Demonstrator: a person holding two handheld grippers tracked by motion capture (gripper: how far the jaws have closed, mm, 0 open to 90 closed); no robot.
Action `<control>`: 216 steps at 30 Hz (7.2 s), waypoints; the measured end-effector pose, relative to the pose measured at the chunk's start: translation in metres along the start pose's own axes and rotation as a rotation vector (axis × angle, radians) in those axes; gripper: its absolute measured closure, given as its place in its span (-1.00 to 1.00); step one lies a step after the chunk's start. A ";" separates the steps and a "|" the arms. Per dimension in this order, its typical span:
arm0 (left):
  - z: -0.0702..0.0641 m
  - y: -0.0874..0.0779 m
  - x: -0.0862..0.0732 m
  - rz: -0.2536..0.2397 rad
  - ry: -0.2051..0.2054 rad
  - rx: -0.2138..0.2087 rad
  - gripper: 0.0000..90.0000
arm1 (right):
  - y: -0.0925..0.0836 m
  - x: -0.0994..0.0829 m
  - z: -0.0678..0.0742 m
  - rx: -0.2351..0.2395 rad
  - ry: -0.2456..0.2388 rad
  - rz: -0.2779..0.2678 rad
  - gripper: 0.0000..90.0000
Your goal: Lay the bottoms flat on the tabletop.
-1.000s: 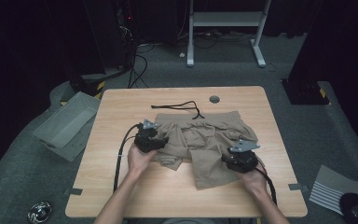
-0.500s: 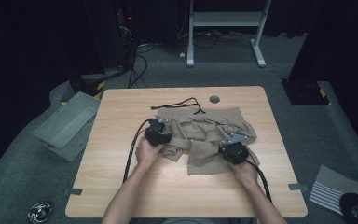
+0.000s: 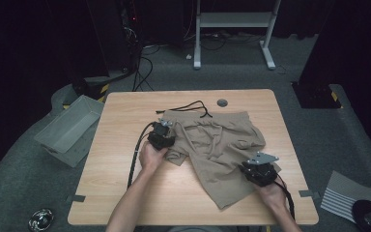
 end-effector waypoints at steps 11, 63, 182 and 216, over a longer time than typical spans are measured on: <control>-0.002 -0.023 -0.003 -0.034 0.060 -0.029 0.81 | 0.040 0.047 0.011 0.003 0.025 -0.059 0.15; 0.005 -0.081 -0.064 -0.030 -0.068 -0.070 -0.04 | 0.068 0.038 -0.002 -0.075 0.102 -0.028 -0.04; 0.027 -0.071 -0.041 -0.051 -0.069 -0.072 0.10 | 0.040 0.034 0.043 0.091 -0.072 -0.034 0.25; 0.024 -0.070 -0.065 0.057 0.012 0.002 0.16 | 0.051 0.028 0.003 0.029 0.080 -0.024 0.26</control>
Point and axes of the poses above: each handheld gripper's, and its own axes: y roughly forward along the jaws, x roughly out of its top, z roughly to its left, the point moved 3 cm from there along y, roughly forward along the jaws, and after that the axes turned 3 degrees about -x, right-handed, at the moved point
